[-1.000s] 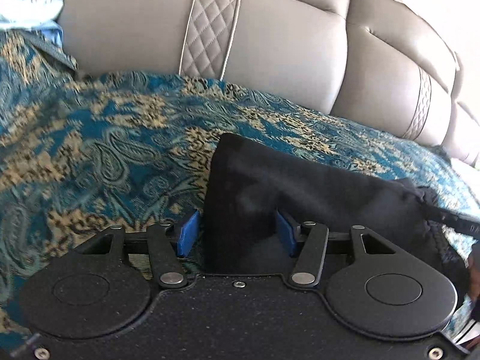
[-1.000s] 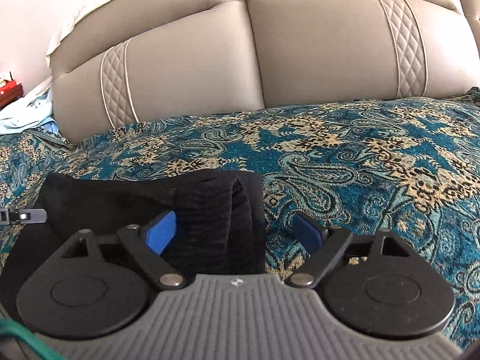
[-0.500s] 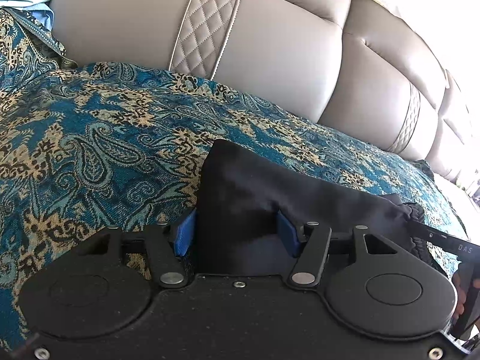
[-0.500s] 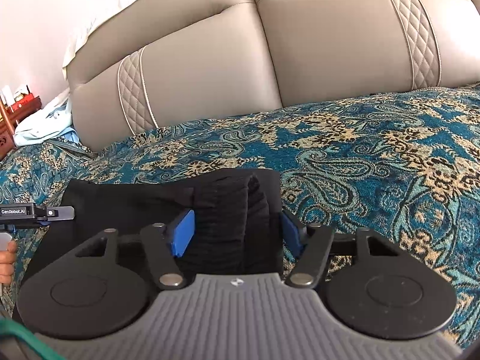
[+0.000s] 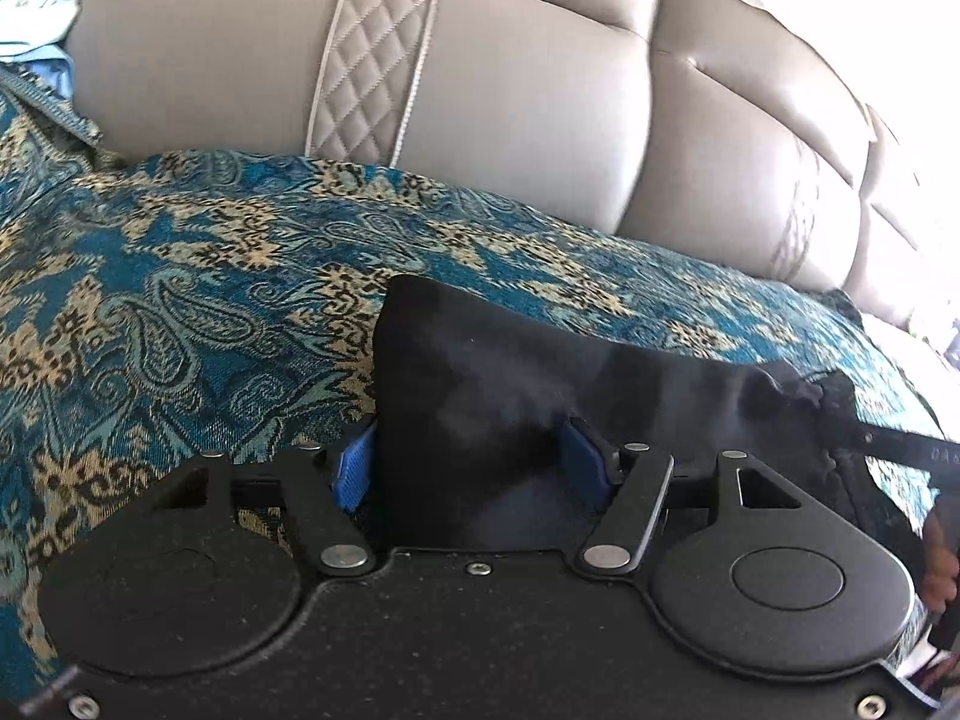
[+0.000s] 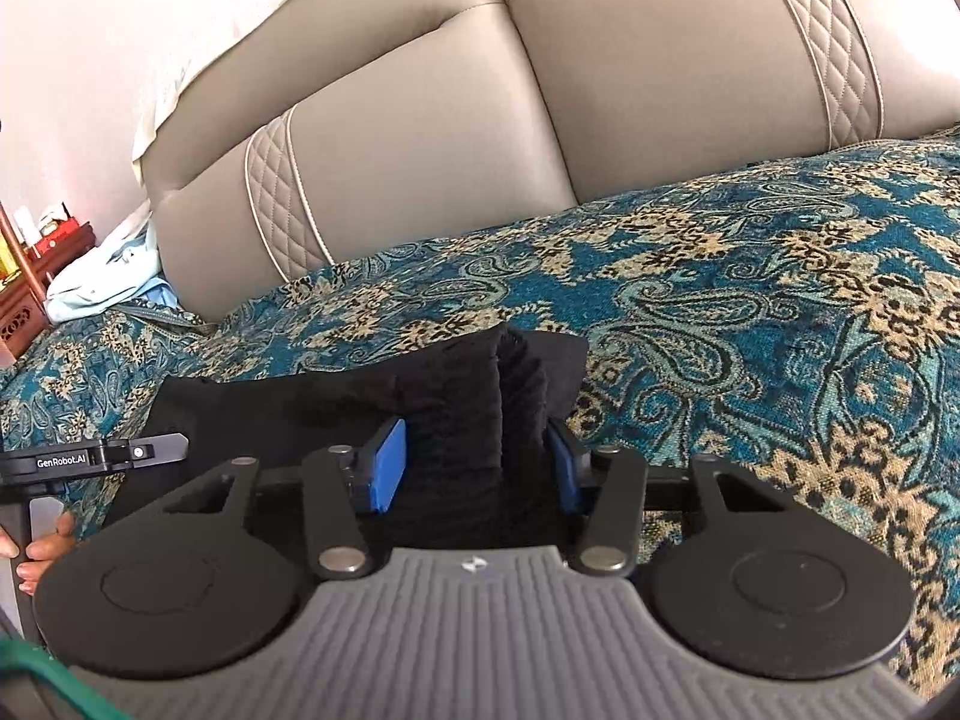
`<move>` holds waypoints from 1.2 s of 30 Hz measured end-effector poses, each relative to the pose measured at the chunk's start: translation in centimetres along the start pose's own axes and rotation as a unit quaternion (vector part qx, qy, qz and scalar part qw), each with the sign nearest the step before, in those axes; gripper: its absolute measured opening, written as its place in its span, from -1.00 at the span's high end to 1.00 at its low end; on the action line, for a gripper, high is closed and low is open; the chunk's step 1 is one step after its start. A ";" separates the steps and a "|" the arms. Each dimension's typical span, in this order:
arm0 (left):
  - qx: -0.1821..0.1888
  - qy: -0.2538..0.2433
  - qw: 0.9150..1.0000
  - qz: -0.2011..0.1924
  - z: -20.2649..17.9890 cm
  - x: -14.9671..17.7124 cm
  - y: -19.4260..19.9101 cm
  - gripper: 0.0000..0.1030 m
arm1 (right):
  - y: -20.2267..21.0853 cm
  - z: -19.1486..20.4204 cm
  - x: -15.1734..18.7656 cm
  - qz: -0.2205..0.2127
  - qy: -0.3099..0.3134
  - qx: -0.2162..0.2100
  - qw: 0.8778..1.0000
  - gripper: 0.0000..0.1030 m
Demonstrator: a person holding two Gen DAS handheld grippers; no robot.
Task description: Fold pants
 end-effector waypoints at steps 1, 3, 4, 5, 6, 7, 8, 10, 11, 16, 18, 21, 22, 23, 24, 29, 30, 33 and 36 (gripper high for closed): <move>0.006 -0.001 1.000 0.002 0.1 0.0 0.0 -0.20 | 0.0 0.0 0.0 0.000 0.000 0.000 1.000 -0.01; 0.014 0.000 1.000 0.005 0.2 -0.1 0.0 -0.20 | -0.1 -0.1 0.0 0.001 -0.004 -0.002 1.000 0.00; 0.016 0.000 1.000 0.005 0.3 -0.1 0.1 -0.15 | -0.1 -0.1 0.0 0.001 -0.005 -0.003 1.000 0.02; 0.009 -0.001 1.000 0.003 0.4 -0.2 0.1 -0.06 | -0.1 -0.1 0.0 0.001 -0.006 -0.004 1.000 0.02; -0.002 -0.004 1.000 0.000 0.5 -0.2 0.3 0.18 | -0.2 0.0 0.0 0.000 -0.006 -0.004 1.000 0.05; -0.011 -0.006 1.000 -0.007 0.7 -0.1 0.5 0.40 | -0.2 0.1 0.1 -0.001 -0.007 -0.005 1.000 0.07; -0.016 -0.005 1.000 -0.023 0.7 -0.1 0.9 0.49 | -0.2 0.3 0.1 -0.002 -0.009 -0.007 1.000 0.09; -0.022 -0.007 0.999 -0.045 0.6 -0.1 1.4 0.70 | -0.3 0.8 0.2 -0.002 -0.010 -0.011 1.000 0.13; -0.033 -0.016 0.998 -0.051 0.4 -0.1 1.6 0.71 | -0.3 1.2 0.3 -0.003 -0.007 -0.011 1.000 0.14; -0.073 -0.039 0.994 -0.069 0.3 -0.9 1.6 0.75 | -0.8 2.5 -0.2 -0.018 -0.011 -0.001 1.000 0.34; -0.082 -0.041 0.993 -0.070 0.8 -1.6 1.2 0.76 | -1.3 2.9 -0.8 -0.025 -0.013 0.003 1.000 0.39; -0.098 -0.052 0.991 -0.075 1.3 -3.7 0.4 0.77 | -2.1 4.0 -2.1 -0.035 -0.011 0.001 0.999 0.45; -0.103 -0.053 0.990 -0.077 1.5 -4.5 0.1 0.78 | -2.5 4.4 -2.6 -0.038 -0.011 -0.001 0.999 0.46; -0.107 -0.052 0.990 -0.079 1.7 -5.4 -0.3 0.78 | -2.9 4.8 -3.2 -0.041 -0.011 -0.002 0.999 0.47; -0.110 -0.049 0.989 -0.081 2.0 -6.3 -0.7 0.78 | -3.3 5.0 -3.8 -0.045 -0.013 -0.002 0.999 0.47; -0.130 -0.047 0.987 -0.081 3.6 -10.0 -3.2 0.78 | -6.4 5.4 -6.6 -0.053 -0.036 0.002 0.998 0.47; -0.134 -0.044 0.987 -0.078 4.0 -10.4 -3.8 0.78 | -7.1 5.3 -7.0 -0.053 -0.040 0.005 0.998 0.47; -0.146 -0.039 0.986 -0.068 5.0 -11.1 -5.7 0.78 | -8.8 5.3 -7.7 -0.051 -0.042 0.016 0.998 0.47; -0.154 -0.036 0.986 -0.059 5.7 -11.0 -7.0 0.77 | -9.8 5.3 -7.9 -0.047 -0.038 0.024 0.998 0.46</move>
Point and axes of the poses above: each gripper's, at about its wrist camera, not at the fingertips, and y roughly against the way its jaws point, z to its left, x to its underside, the point moved 10 cm from there along -y, roughly the way its jaws point, and after that the axes turned 10 degrees about x, right-handed, at the moved point
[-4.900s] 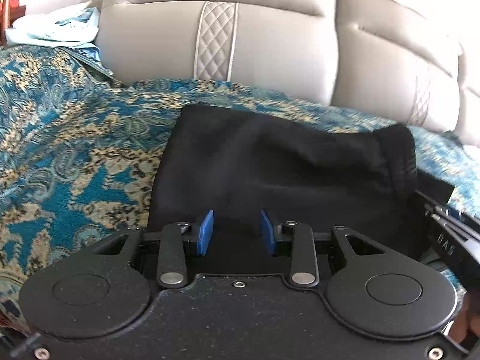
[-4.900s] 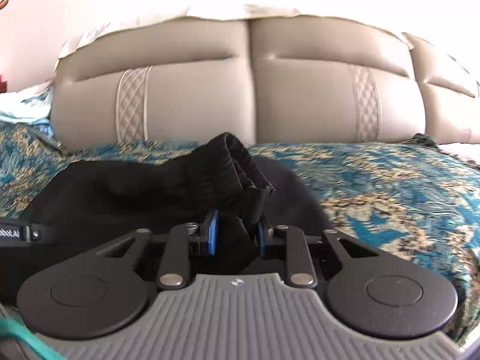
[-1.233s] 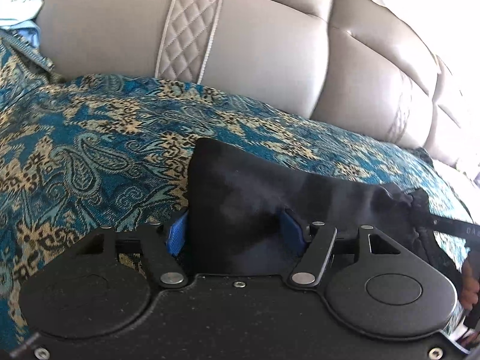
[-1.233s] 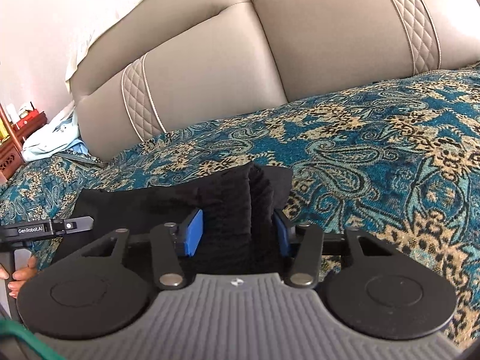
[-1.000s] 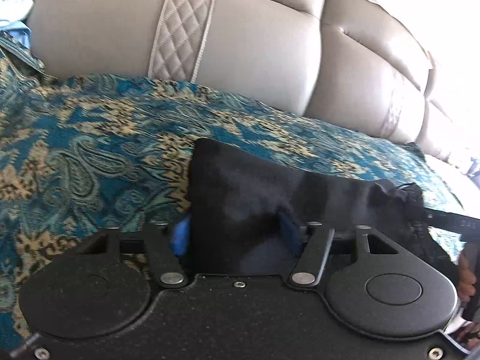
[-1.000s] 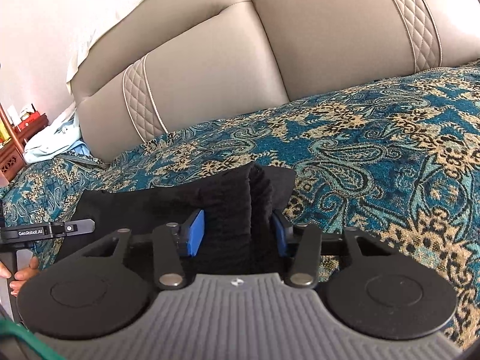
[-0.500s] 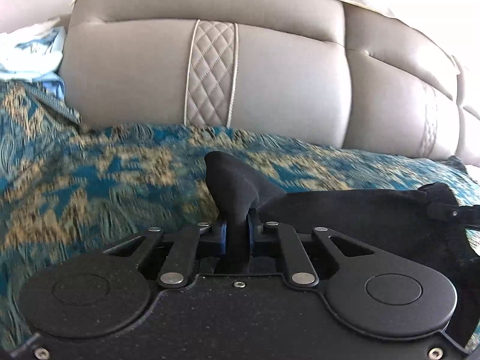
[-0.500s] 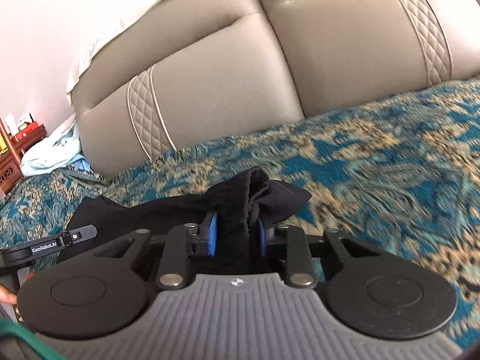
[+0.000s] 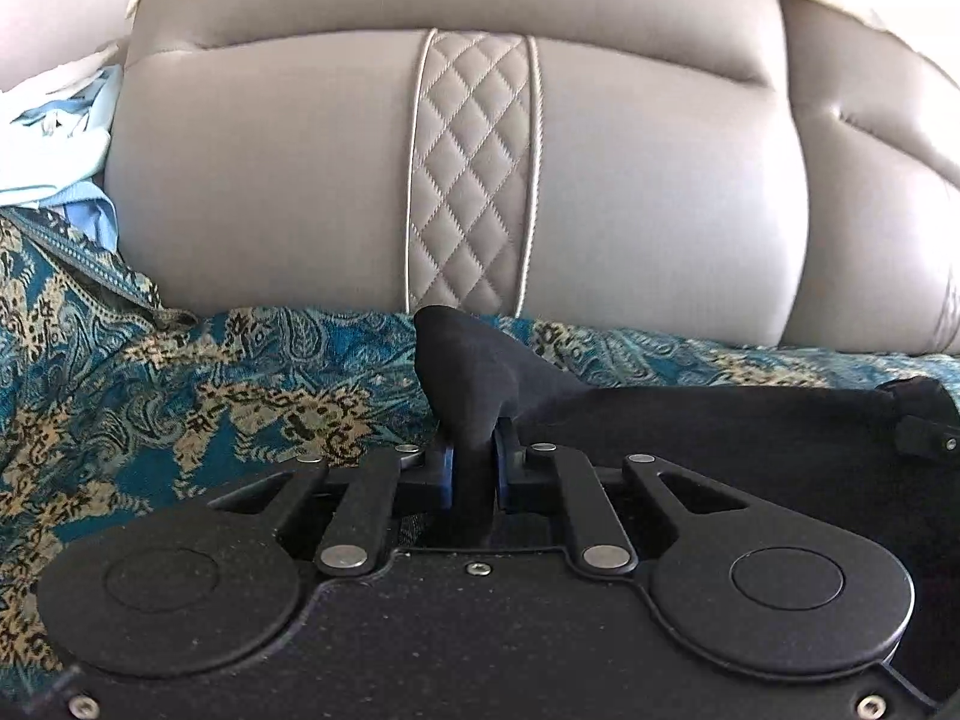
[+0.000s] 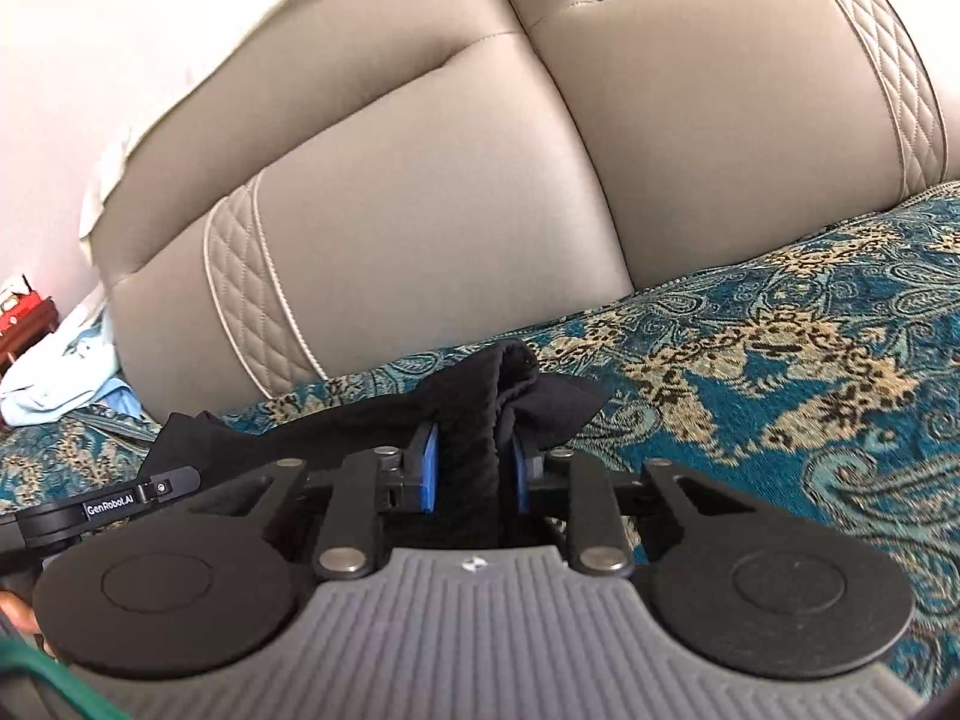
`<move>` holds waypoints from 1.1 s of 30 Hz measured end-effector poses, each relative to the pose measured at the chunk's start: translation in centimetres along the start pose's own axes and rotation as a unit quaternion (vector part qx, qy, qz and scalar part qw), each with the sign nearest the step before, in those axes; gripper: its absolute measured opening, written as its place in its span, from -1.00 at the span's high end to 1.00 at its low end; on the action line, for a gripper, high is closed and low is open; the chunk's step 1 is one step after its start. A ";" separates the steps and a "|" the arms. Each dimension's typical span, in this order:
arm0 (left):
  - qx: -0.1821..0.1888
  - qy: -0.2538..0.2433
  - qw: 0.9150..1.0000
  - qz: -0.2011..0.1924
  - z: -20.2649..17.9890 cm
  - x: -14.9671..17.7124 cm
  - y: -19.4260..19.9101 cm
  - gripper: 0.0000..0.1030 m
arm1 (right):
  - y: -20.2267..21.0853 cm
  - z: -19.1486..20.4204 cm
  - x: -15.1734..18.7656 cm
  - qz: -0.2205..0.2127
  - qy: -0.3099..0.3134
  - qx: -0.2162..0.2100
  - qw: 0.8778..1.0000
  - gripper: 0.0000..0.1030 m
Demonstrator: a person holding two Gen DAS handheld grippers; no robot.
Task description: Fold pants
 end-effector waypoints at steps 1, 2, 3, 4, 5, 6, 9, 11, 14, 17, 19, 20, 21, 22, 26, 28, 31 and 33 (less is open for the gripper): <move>-0.001 0.001 1.000 0.003 0.1 0.2 -0.3 0.76 | -0.2 0.0 0.0 0.000 0.006 0.004 1.000 0.45; -0.003 0.000 1.000 0.004 0.1 0.3 -0.6 0.75 | -0.3 0.0 0.1 0.000 0.014 0.009 1.000 0.45; -0.003 -0.002 1.000 0.005 0.2 0.5 -0.5 0.74 | -0.5 0.1 0.3 0.001 0.020 0.013 1.000 0.44; -0.004 -0.005 1.000 0.005 0.2 0.6 -0.6 0.72 | -0.6 0.0 0.4 0.002 0.024 0.018 1.000 0.43; -0.006 -0.009 1.000 0.006 0.1 0.7 -0.6 0.71 | -0.7 0.1 0.4 0.002 0.027 0.021 0.999 0.43; -0.008 -0.012 1.000 0.007 0.1 0.8 -0.6 0.70 | -0.7 0.0 0.5 0.003 0.029 0.024 0.999 0.42; -0.019 -0.015 1.000 0.015 0.0 0.9 -0.7 0.57 | -0.6 0.0 0.7 0.003 0.036 0.032 0.999 0.29; -0.034 -0.017 0.999 0.024 0.2 1.1 -0.7 0.41 | -0.6 -0.2 0.7 0.001 0.040 0.043 0.998 0.03; -0.058 -0.018 0.998 0.030 0.5 1.2 -0.1 0.22 | -0.2 -0.7 0.7 -0.001 0.031 0.053 0.998 -0.36; -0.061 -0.017 0.997 0.033 0.4 1.5 1.0 0.07 | 0.8 -1.3 0.2 -0.011 0.026 0.063 0.998 -0.42; -0.063 -0.016 0.997 0.033 0.3 1.8 1.9 -0.03 | 1.9 -1.5 -0.1 -0.025 0.039 0.080 0.996 -0.48; -0.062 -0.016 0.997 0.033 0.0 2.0 2.4 -0.06 | 2.5 -1.6 -0.2 -0.033 0.045 0.087 0.995 -0.50; -0.060 -0.014 0.998 0.032 -0.2 2.2 2.9 -0.15 | 3.2 -1.6 -0.2 -0.040 0.049 0.092 0.994 -0.52; -0.058 -0.012 0.998 0.030 -0.5 2.4 3.5 -0.25 | 3.9 -1.7 -0.1 -0.047 0.052 0.095 0.993 -0.55; -0.051 -0.013 0.998 0.018 -1.7 3.3 6.2 -0.57 | 6.1 -1.2 0.6 -0.065 0.056 0.106 0.991 -0.64; -0.048 -0.016 0.999 0.011 -2.3 3.8 7.7 -0.61 | 7.1 -0.8 1.3 -0.072 0.062 0.104 0.990 -0.69; -0.045 -0.011 0.999 0.007 -2.8 4.7 9.8 -0.67 | 8.7 -0.3 2.7 -0.089 0.083 0.111 0.986 -0.74; -0.044 -0.009 0.999 0.002 -3.1 5.4 11.2 -0.72 | 9.4 -0.2 3.7 -0.095 0.095 0.116 0.984 -0.75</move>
Point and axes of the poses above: each gripper's, at about its wrist camera, not at the fingertips, and y roughly against the way its jaws point, z to its left, x to its underside, the point moved 10 cm from there along -y, roughly the way its jaws point, and after that the axes turned 10 degrees about x, right-handed, at the moved point
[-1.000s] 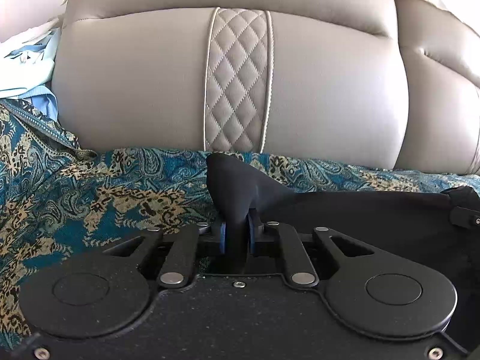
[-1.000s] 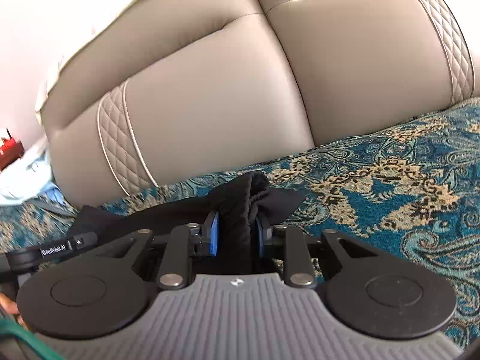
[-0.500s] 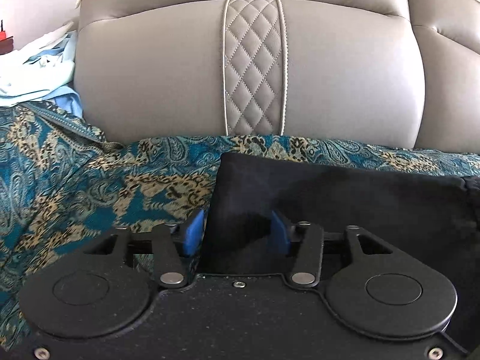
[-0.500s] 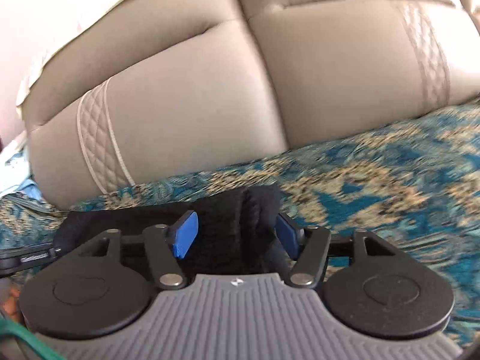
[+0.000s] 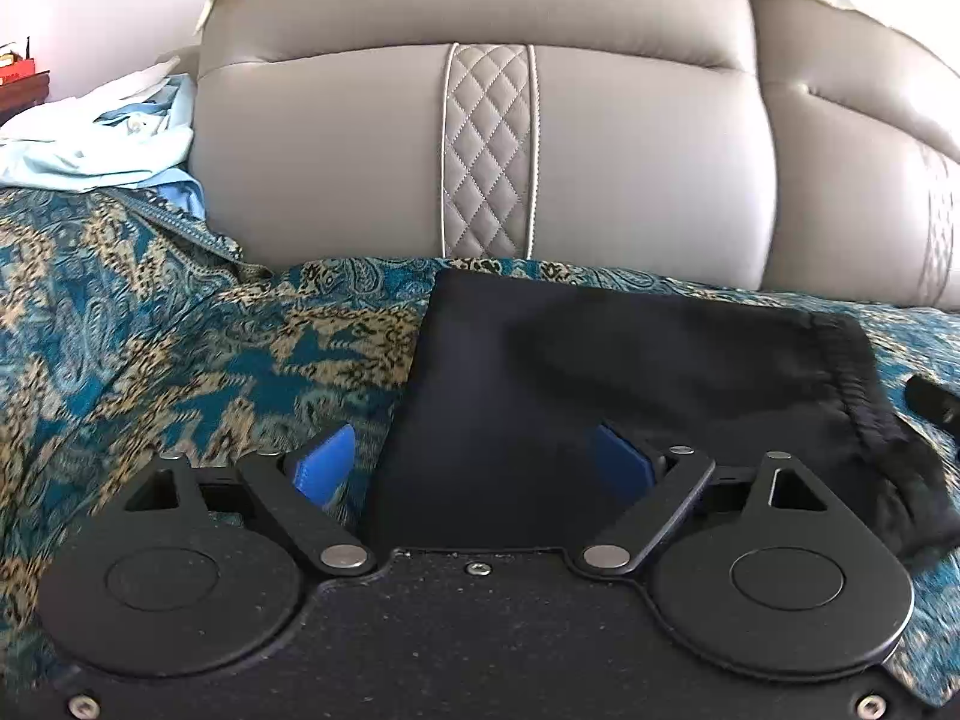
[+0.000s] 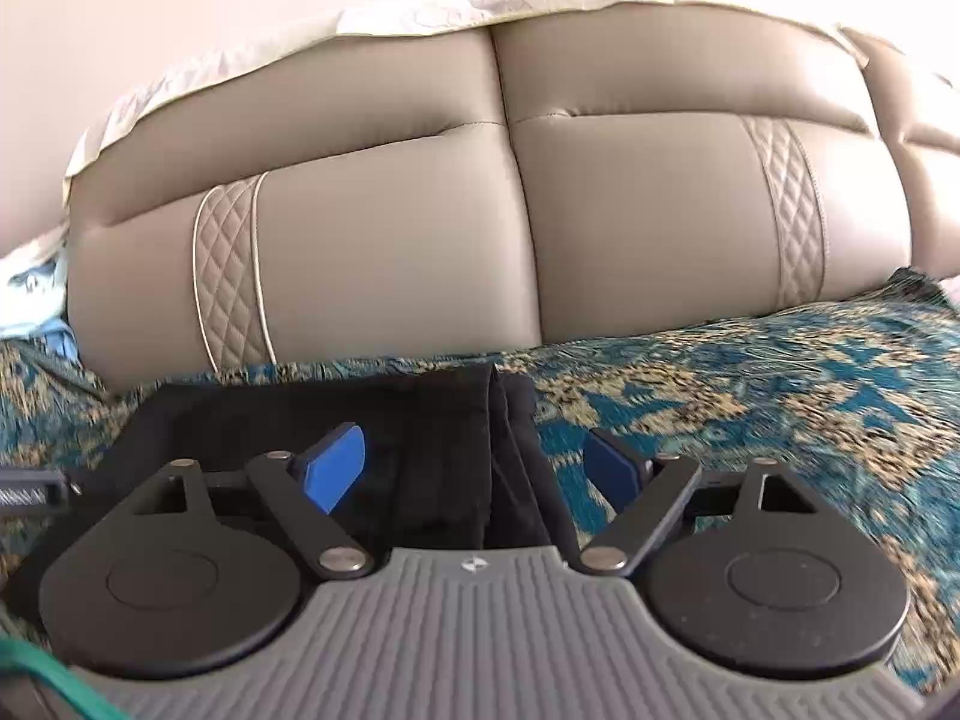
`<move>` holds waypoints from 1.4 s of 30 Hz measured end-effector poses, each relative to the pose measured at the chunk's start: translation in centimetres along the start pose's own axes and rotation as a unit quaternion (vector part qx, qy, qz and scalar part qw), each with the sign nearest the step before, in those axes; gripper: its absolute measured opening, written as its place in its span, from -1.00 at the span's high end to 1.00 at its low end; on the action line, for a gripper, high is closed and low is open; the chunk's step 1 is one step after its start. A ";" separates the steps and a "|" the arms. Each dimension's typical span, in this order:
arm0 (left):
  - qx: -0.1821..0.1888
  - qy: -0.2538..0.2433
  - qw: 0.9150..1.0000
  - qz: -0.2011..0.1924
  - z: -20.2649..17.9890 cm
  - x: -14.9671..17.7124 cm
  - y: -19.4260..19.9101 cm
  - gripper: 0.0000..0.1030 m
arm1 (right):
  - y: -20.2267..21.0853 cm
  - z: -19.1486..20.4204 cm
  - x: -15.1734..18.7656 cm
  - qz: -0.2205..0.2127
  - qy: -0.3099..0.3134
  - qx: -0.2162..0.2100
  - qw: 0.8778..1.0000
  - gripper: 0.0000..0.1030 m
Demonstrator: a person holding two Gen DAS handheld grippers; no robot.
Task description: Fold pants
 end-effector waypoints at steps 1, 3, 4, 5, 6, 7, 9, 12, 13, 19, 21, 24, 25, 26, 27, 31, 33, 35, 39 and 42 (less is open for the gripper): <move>-0.002 0.001 1.000 -0.003 0.0 0.4 0.7 -0.74 | 0.5 0.0 0.5 -0.002 0.003 0.001 1.000 -0.76; -0.006 0.001 1.000 -0.007 -0.1 1.1 1.8 -0.74 | 1.5 -0.1 1.3 -0.004 0.005 0.002 1.000 -0.77; -0.007 0.001 1.000 -0.008 -0.1 1.5 2.3 -0.75 | 2.0 -0.1 1.8 -0.004 0.006 0.001 1.000 -0.78; -0.009 0.001 1.000 -0.008 -0.2 2.0 2.7 -0.76 | 2.5 -0.1 2.2 -0.004 0.007 0.001 1.000 -0.78; -0.010 0.001 1.000 -0.007 -0.2 2.4 3.1 -0.77 | 3.0 -0.2 2.6 -0.005 0.009 0.002 1.000 -0.79; -0.010 0.001 1.000 -0.005 -0.4 2.9 3.4 -0.77 | 3.5 -0.2 2.8 -0.007 0.012 0.003 1.000 -0.81; -0.011 0.002 1.000 -0.001 -0.5 3.8 3.9 -0.77 | 4.4 -0.4 3.4 -0.010 0.018 0.006 1.000 -0.82; -0.012 0.003 1.000 0.003 -0.8 5.1 4.6 -0.78 | 5.4 -0.6 4.3 -0.009 0.020 0.008 1.000 -0.85; -0.012 0.004 1.000 0.005 -0.9 5.5 4.9 -0.78 | 5.7 -0.7 4.6 -0.008 0.019 0.008 1.000 -0.86; -0.017 -0.005 1.000 0.009 -1.6 7.2 5.8 -0.80 | 7.0 -0.9 6.1 -0.006 0.020 0.013 1.000 -0.90; -0.019 -0.009 1.000 0.010 -1.7 7.7 5.9 -0.81 | 7.2 -0.7 6.4 -0.006 0.025 0.013 1.000 -0.91; -0.023 -0.016 1.000 0.011 -1.9 8.2 5.9 -0.83 | 7.3 -0.3 6.7 -0.011 0.038 0.014 0.999 -0.95; -0.026 -0.017 0.999 0.011 -2.0 8.4 5.8 -0.83 | 7.2 -0.1 6.8 -0.012 0.042 0.014 0.999 -0.95; -0.028 -0.017 0.999 0.012 -1.9 8.5 5.7 -0.84 | 7.2 0.0 6.9 -0.012 0.046 0.014 0.999 -0.96; -0.030 -0.016 0.999 0.013 -1.8 8.7 5.5 -0.84 | 7.1 0.2 7.0 -0.012 0.048 0.015 0.999 -0.97; -0.035 -0.010 0.999 0.018 -1.6 9.1 4.9 -0.86 | 6.5 0.5 7.5 -0.006 0.053 0.015 0.998 -0.99; -0.034 -0.010 0.999 0.014 -1.6 9.1 4.7 -0.89 | 6.2 0.8 7.7 -0.003 0.055 0.015 0.998 -1.00; -0.032 -0.010 0.999 0.011 -1.6 9.1 4.4 -0.91 | 5.8 1.0 7.9 0.000 0.059 0.014 0.998 -1.00; -0.025 -0.006 1.000 0.007 -1.6 8.9 3.8 -0.98 | 5.2 1.6 8.4 0.007 0.066 0.014 0.998 -1.00; -0.018 0.004 1.000 0.006 -1.4 8.9 3.4 -1.00 | 4.9 1.8 8.5 0.012 0.066 0.011 0.998 -1.00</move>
Point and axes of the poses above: each gripper's, at about its wrist camera, not at the fingertips, and y roughly against the way its jaws point, z to its left, x to its underside, the point moved 10 cm from there along -y, roughly the way its jaws point, and after that the axes turned 10 degrees about x, right-handed, at the moved point
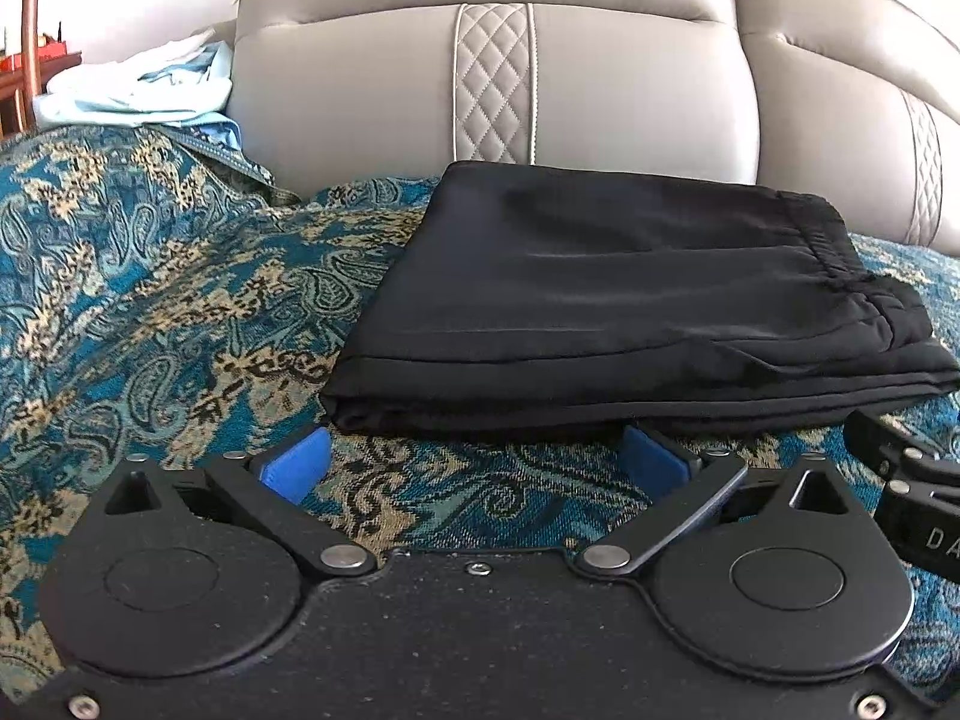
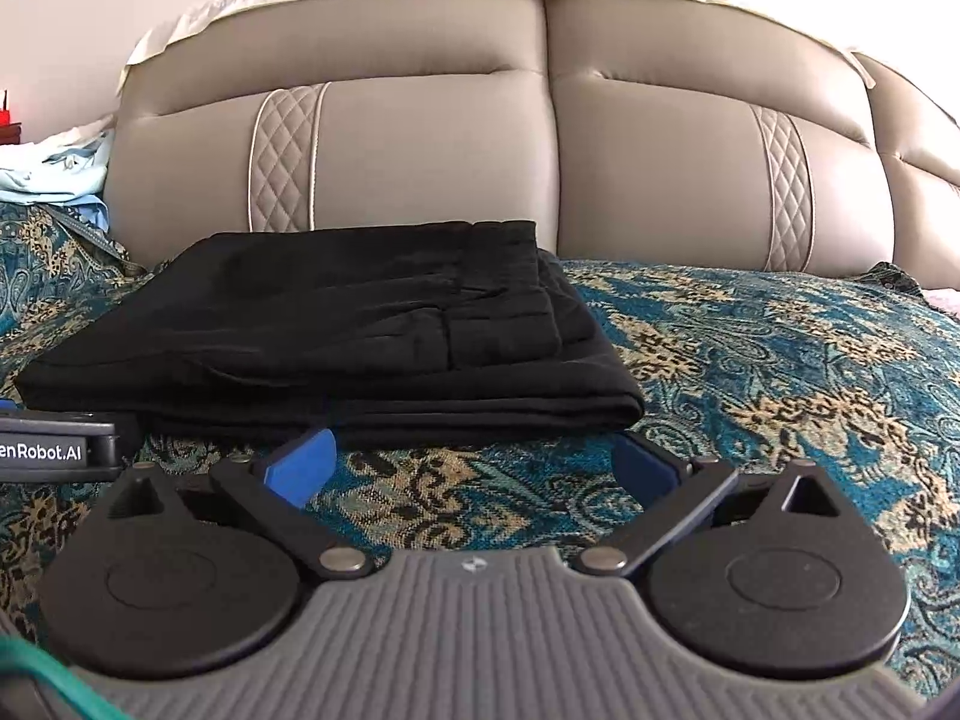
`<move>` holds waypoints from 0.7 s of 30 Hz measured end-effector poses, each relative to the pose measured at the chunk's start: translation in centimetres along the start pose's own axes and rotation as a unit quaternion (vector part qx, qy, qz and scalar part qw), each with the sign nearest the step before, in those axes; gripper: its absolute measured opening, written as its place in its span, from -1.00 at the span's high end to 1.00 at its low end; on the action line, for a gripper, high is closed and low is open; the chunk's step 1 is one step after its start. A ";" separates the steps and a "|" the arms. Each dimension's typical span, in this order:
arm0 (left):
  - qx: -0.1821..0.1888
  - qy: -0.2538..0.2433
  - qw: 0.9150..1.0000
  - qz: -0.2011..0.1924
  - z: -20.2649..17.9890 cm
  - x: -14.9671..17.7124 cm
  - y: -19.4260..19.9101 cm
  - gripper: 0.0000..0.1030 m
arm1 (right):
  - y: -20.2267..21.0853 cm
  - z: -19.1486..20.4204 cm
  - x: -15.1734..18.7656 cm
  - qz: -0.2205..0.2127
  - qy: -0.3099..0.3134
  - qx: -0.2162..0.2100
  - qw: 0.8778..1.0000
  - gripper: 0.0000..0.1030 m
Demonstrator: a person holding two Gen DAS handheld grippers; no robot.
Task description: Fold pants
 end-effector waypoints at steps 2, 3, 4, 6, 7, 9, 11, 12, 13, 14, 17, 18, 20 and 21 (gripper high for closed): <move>0.003 -0.001 1.000 -0.003 0.0 0.0 -0.1 -1.00 | -0.3 0.1 0.1 0.007 0.000 -0.001 1.000 -1.00; 0.004 -0.004 1.000 -0.006 -0.1 0.0 -0.1 -1.00 | -0.4 0.1 0.2 0.009 0.000 0.000 1.000 -1.00; 0.004 -0.006 1.000 -0.008 -0.1 0.1 -0.1 -1.00 | -0.4 0.1 0.2 0.009 0.001 0.000 1.000 -1.00; 0.007 -0.007 1.000 -0.012 -0.1 0.2 -0.1 -1.00 | -0.5 0.3 0.2 0.010 0.005 0.000 1.000 -1.00; 0.009 -0.006 1.000 -0.014 0.0 0.2 -0.1 -1.00 | -0.5 0.4 0.3 0.010 0.008 -0.001 1.000 -1.00; 0.010 -0.007 1.000 -0.015 0.0 0.2 -0.2 -1.00 | -0.6 0.7 0.3 0.011 0.016 -0.004 1.000 -1.00; 0.011 -0.007 1.000 -0.016 0.0 0.2 -0.2 -1.00 | -0.5 0.9 0.3 0.010 0.019 -0.004 1.000 -1.00; 0.011 -0.007 1.000 -0.017 -0.1 0.2 -0.1 -1.00 | -0.5 0.9 0.3 0.010 0.019 -0.004 1.000 -1.00; 0.011 -0.007 1.000 -0.017 -0.1 0.3 -0.1 -1.00 | -0.5 0.9 0.3 0.010 0.018 -0.004 1.000 -1.00; 0.010 -0.007 1.000 -0.018 -0.1 0.3 -0.1 -1.00 | -0.4 0.9 0.4 0.010 0.018 -0.004 1.000 -1.00; 0.011 -0.007 1.000 -0.018 -0.1 0.2 -0.1 -1.00 | -0.5 0.8 0.4 0.009 0.019 -0.004 1.000 -1.00; 0.011 -0.007 1.000 -0.018 0.0 0.2 -0.1 -1.00 | -0.5 0.9 0.4 0.009 0.020 -0.004 1.000 -1.00; 0.011 -0.007 1.000 -0.017 0.0 0.2 -0.1 -1.00 | -0.5 0.9 0.4 0.009 0.020 -0.004 1.000 -1.00; 0.011 -0.007 1.000 -0.017 -0.1 0.3 -0.1 -1.00 | -0.5 0.9 0.4 0.009 0.020 -0.004 1.000 -1.00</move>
Point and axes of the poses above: each gripper's, at about its wrist camera, not at the fingertips, and y roughly against the way its jaws point, z to its left, x to its underside, the point moved 10 cm from there along -y, roughly the way its jaws point, and after that the axes turned 10 degrees about x, right-handed, at the moved point
